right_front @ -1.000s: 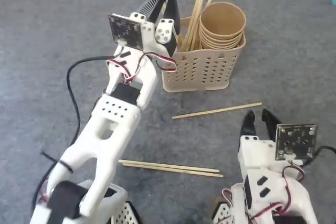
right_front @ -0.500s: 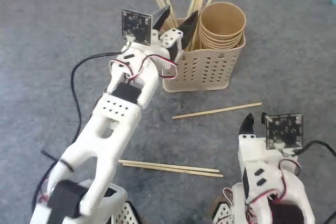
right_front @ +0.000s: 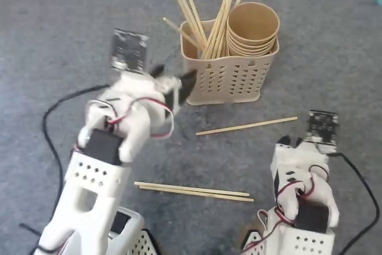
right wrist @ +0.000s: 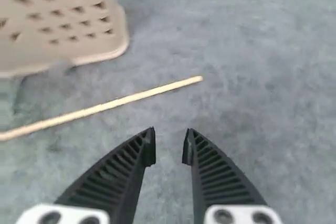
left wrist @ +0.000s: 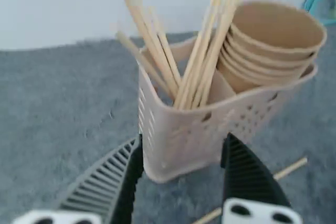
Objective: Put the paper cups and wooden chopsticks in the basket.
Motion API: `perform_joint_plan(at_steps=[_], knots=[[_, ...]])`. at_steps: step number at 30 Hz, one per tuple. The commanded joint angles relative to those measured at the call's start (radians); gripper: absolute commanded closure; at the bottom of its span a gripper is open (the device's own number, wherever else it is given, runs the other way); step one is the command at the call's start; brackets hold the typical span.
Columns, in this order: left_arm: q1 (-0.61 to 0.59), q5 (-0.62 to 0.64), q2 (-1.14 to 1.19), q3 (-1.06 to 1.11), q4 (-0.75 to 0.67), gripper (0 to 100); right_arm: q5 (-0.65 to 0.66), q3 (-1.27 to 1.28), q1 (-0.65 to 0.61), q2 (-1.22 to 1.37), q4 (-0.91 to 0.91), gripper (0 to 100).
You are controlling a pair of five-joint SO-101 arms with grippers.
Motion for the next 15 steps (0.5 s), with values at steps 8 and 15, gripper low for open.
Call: perform_joint_plan(at_steps=[8, 15], knots=[[0.293, -0.287, -0.032, 0.272, -0.101, 84, -0.029, 0.02, 0.282, 0.004, -0.01, 90.2], [0.42, -0.29, 0.21, 0.289, -0.342, 84, -0.029, 0.021, 0.435, 0.005, -0.013, 90.2]])
